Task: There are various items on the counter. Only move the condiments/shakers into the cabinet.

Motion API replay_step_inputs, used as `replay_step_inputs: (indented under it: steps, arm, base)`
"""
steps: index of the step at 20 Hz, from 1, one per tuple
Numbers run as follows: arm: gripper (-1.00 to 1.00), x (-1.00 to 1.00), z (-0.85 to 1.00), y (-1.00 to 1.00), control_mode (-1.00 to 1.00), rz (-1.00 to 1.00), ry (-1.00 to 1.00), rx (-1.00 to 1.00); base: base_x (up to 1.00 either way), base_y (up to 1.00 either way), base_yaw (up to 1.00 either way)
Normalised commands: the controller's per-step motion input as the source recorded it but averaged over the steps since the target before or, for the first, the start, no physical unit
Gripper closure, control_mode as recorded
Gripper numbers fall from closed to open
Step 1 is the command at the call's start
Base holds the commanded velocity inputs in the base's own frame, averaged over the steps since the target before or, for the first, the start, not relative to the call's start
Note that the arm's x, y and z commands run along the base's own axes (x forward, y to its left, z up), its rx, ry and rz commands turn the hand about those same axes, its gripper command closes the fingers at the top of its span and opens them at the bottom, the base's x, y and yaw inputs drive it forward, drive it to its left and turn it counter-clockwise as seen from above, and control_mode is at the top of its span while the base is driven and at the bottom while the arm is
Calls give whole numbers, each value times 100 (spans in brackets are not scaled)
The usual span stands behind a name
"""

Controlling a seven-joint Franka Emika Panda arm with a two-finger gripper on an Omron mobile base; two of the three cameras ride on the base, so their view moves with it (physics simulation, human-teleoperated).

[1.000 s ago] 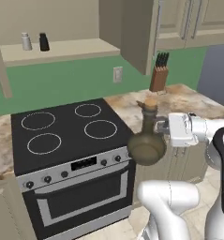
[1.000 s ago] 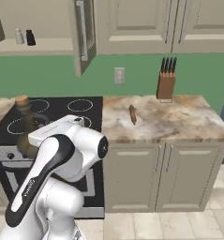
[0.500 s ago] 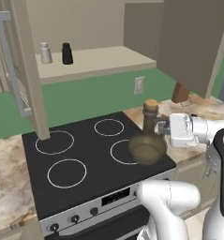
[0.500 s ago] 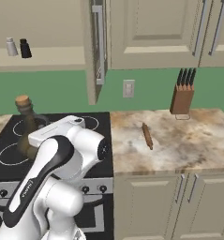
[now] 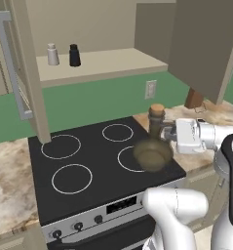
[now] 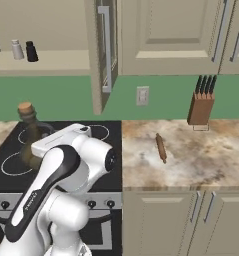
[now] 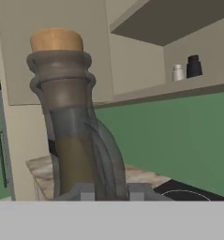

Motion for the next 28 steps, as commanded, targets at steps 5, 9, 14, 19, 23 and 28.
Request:
replay_step_inputs:
  steps: [5, 9, 14, 19, 23, 28]
  arm:
    - [100, 2, 26, 25, -100, 0, -5, 0]
    - [100, 0, 99, 35, -100, -1, -21, 0]
    - [100, 43, 97, 20, -100, -5, -9, 0]
    - [100, 73, 68, -1, -100, -10, -1, 0]
    - [100, 76, 52, -1, -100, -11, 2, 0]
    - [100, 68, 45, -2, -100, -12, 1, 0]
  base:
    - [20, 17, 1]
    - [0, 0, 0]
    - [0, 0, 0]
    - [0, 0, 0]
    - [0, 0, 0]
    - [0, 0, 0]
